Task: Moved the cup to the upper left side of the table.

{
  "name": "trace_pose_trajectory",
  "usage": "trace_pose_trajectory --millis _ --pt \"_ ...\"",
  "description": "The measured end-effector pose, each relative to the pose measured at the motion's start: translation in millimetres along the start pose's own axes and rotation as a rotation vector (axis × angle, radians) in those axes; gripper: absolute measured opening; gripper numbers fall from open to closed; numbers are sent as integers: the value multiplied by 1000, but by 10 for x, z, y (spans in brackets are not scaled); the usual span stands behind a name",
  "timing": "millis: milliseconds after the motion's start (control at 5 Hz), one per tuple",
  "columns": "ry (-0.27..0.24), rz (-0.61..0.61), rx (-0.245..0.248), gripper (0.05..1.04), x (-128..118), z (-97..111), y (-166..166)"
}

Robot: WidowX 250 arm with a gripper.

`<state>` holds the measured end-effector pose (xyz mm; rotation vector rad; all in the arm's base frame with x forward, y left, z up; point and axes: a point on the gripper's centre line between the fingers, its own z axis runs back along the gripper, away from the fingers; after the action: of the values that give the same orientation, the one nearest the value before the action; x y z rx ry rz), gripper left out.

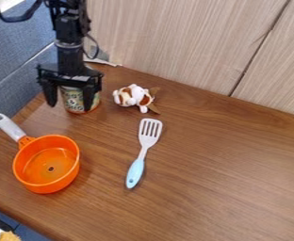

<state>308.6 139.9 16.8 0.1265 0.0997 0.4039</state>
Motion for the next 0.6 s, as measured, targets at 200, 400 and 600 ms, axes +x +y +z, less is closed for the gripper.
trace_pose_trajectory --millis 200,400,600 --pt "-13 -25 -1 1000 153 19 -74" --pt "-23 -45 -8 1000 295 35 -157" --pt "-41 -74 -9 1000 428 45 -209"
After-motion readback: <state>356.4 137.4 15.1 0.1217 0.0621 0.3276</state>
